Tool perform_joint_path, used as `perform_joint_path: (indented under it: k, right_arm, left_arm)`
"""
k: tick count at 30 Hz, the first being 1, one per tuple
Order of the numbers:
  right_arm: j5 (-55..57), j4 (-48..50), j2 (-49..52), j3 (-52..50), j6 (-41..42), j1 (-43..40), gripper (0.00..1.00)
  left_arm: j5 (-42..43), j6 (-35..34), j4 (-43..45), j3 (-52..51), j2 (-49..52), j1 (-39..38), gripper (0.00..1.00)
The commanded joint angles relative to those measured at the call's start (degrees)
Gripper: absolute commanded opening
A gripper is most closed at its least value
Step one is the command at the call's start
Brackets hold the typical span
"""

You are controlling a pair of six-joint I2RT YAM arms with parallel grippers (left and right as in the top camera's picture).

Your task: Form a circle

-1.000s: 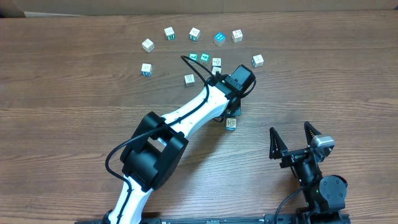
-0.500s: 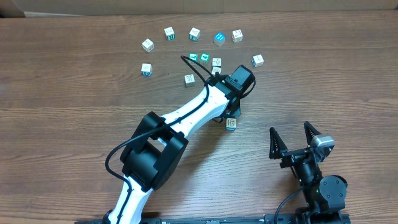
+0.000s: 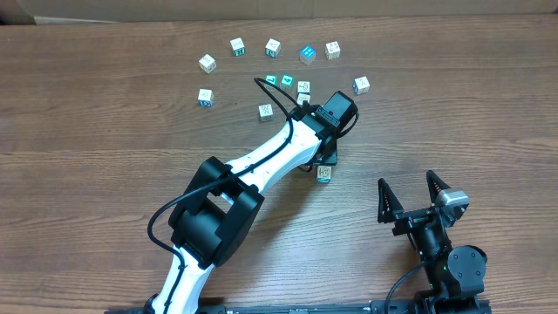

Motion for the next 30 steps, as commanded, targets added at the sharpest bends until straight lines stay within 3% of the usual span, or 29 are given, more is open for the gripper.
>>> perform_joint_path:
  k: [1, 11, 20, 30]
  right_arm:
    - [0.1, 0.2, -0.6, -0.6, 0.1, -0.1, 1.0]
    - [0.1, 0.2, -0.6, -0.6, 0.1, -0.1, 1.0]
    - [0.1, 0.2, -0.6, -0.6, 0.2, -0.1, 1.0]
    - [0.1, 0.2, -0.6, -0.6, 0.1, -0.1, 1.0]
  left_arm:
    - [-0.6, 0.5, -0.9, 3.0, 1.0, 1.2, 0.71]
    - [-0.5, 2.2, -10.7, 15.5, 0.8, 12.9, 0.82]
    - [-0.7, 4.1, -23.5, 16.2, 0.8, 28.2, 0.84]
    - [-0.6, 4.3, -27.6, 16.1, 0.8, 42.3, 0.9]
